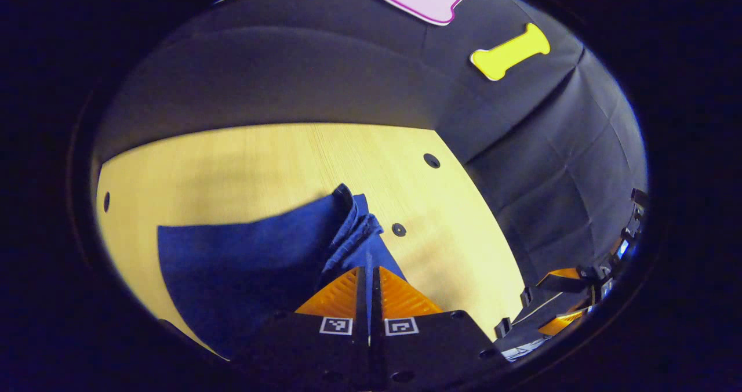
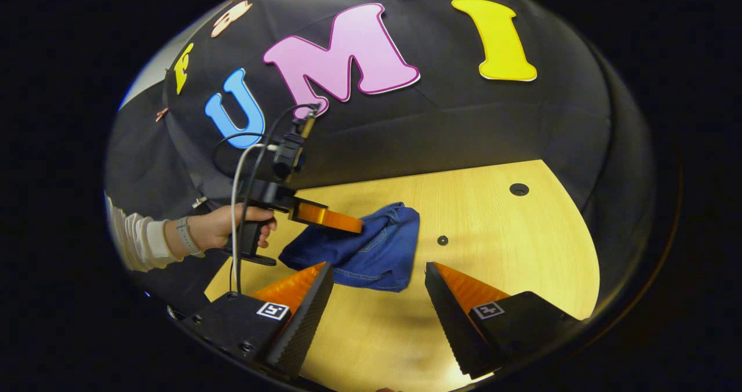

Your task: Grasp the waist and the cuffs of the jeans and fold them to make the two legs overlap; first hold the waist and fold one-third of the jeans toward the cuffs, then hold the cuffs and fold the remaining one-third in the same direction to finish folding.

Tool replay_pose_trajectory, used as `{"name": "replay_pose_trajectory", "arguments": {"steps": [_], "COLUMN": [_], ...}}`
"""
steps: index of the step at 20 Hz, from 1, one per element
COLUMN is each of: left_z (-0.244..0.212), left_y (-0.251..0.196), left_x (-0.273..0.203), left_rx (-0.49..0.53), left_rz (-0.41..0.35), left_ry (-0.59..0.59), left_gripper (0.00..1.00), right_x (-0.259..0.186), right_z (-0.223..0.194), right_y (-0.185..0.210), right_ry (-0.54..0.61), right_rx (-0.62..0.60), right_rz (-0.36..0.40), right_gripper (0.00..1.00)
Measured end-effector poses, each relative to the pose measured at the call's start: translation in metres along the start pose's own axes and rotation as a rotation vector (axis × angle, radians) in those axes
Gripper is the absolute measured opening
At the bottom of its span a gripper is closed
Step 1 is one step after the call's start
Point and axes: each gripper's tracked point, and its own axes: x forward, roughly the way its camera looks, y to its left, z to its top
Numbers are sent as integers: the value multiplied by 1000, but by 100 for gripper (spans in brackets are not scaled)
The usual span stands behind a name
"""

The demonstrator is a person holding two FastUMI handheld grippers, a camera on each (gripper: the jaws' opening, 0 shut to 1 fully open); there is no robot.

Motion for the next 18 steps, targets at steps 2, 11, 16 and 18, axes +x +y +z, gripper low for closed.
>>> {"name": "replay_pose_trajectory", "arguments": {"steps": [2, 11, 16, 18], "left_z": [-9, -7, -70, -90], "left_y": [-23, -18, -39, -58], "left_x": [11, -139, -235, -269], "left_rx": [-70, -23, 90, 119], "left_rz": [-32, 72, 170, 179], "left_ry": [13, -437, -586, -653], "left_gripper": [27, 84, 89, 90], "right_x": [1, -33, -87, -115], "right_z": [1, 58, 97, 102], "right_y": [-6, -31, 17, 43], "right_ry": [11, -159, -340, -399], "right_rx": [-10, -62, -183, -200], "right_rz": [23, -21, -65, -90], "right_gripper": [98, 98, 98, 98]}}
